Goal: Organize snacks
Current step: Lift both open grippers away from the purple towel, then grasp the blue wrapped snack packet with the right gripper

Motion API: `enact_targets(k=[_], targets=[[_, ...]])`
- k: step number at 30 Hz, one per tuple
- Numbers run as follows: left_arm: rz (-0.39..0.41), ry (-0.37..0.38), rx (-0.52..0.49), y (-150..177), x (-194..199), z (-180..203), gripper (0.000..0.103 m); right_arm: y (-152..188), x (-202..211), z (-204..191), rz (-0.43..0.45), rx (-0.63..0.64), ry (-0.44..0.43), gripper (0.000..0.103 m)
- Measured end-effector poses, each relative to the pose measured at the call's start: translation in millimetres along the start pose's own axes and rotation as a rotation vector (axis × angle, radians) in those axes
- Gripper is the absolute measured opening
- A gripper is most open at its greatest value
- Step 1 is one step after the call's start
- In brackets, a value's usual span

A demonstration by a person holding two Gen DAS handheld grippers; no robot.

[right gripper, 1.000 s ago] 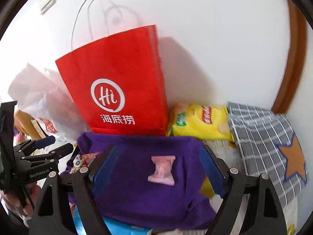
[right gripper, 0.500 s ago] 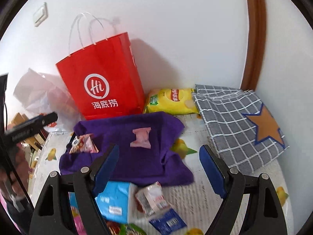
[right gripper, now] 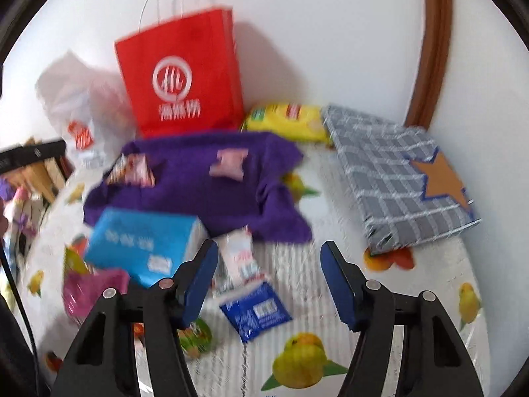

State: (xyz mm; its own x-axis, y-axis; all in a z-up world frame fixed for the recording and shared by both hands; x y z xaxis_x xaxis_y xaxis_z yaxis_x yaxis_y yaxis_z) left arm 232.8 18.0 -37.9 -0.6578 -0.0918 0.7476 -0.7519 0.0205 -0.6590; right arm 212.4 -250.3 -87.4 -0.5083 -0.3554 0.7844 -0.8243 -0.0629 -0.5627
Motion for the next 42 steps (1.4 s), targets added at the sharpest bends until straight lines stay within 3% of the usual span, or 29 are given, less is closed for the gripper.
enact_targets(k=[5,19,37,42], targets=[[-0.038,-0.034,0.012,17.5,-2.4,-12.0,0.074,16.1,-24.5,4.3,-0.039,0.04,-0.041,0.065],[-0.118,-0.014,0.071,46.0,-11.4,-32.0,0.074,38.2,-75.5,11.2,-0.197,0.124,-0.127,0.07],[-0.153,-0.009,0.116,68.0,-14.7,-58.4,0.074,65.4,-58.0,1.6,-0.187,0.17,-0.106,0.068],[-0.161,0.003,0.137,69.8,-15.7,-65.9,0.074,66.9,-56.6,-0.7,-0.167,0.164,-0.101,0.061]])
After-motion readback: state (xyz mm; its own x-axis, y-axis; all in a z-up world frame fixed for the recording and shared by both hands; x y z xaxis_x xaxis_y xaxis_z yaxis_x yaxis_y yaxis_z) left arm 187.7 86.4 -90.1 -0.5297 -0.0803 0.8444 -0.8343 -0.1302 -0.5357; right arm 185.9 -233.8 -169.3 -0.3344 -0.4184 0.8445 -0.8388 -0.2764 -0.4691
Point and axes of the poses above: each gripper's, at about its wrist camera, not at the fingertips, and x roughly against the way its jaws point, z to its right, y to its underside, the point moved 1 cm from there along -x, roughly the way its jaws point, and after that the axes turned 13 degrees about -y, right-handed, at the moved point
